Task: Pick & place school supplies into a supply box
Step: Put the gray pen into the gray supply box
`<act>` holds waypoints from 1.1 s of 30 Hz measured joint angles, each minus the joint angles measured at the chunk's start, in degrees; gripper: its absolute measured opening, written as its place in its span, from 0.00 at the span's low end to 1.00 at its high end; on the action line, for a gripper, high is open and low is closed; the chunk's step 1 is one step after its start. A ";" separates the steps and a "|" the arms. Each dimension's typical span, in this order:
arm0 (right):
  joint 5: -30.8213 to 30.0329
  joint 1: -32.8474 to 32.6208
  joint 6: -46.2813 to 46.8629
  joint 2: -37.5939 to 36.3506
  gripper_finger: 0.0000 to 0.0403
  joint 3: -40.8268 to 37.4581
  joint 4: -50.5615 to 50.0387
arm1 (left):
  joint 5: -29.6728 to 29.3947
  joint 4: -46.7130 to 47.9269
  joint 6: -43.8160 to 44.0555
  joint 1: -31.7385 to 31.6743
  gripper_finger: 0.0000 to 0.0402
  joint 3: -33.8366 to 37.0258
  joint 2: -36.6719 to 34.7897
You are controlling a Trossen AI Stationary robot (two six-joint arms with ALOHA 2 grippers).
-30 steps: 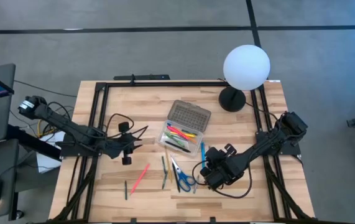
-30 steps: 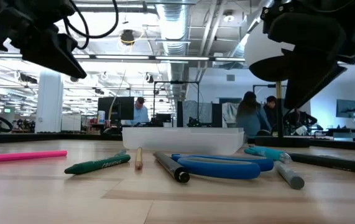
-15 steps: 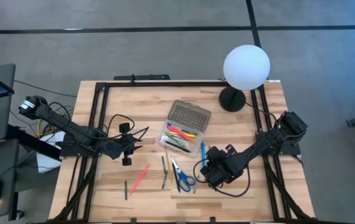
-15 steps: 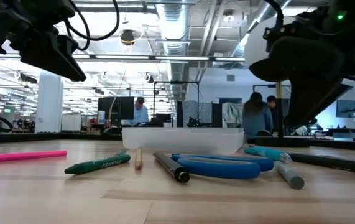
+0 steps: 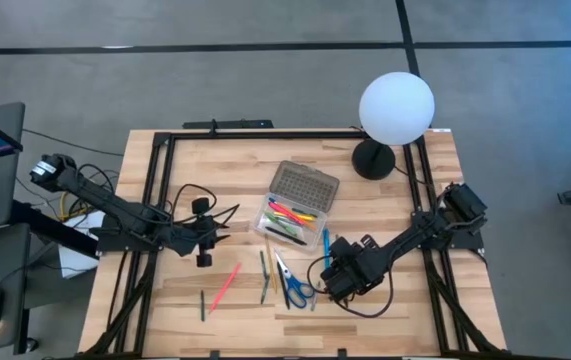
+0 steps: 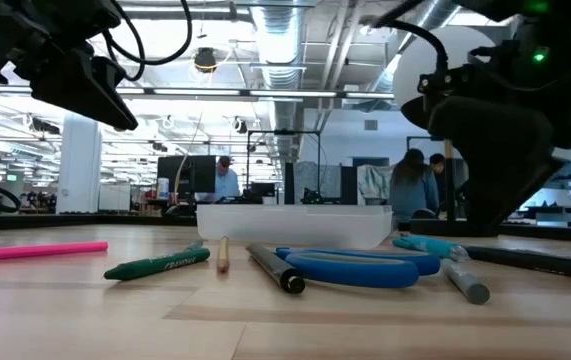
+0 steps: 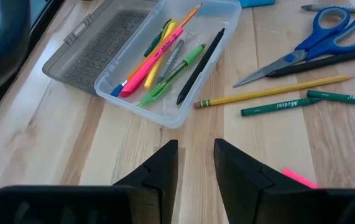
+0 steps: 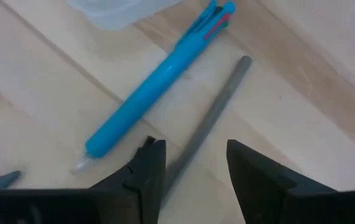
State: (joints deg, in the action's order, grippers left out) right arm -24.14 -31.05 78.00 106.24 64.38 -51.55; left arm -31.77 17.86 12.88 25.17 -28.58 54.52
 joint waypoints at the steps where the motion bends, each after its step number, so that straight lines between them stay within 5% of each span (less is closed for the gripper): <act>1: 0.04 -0.02 0.00 -0.02 0.40 -0.04 -0.36 | 0.02 -0.26 -0.02 0.00 0.24 0.00 0.00; 22: 7.52 0.77 -1.28 5.04 0.28 0.26 0.34 | 1.78 -2.40 -0.48 0.00 0.24 0.00 0.02; 33: 13.38 0.46 -1.73 5.01 0.14 0.28 -1.78 | 3.02 -2.38 -0.22 -0.02 0.24 0.00 0.02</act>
State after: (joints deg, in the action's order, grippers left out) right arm -10.77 -30.59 76.27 111.24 64.66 -53.33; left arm -28.75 15.49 12.67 25.15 -28.58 54.54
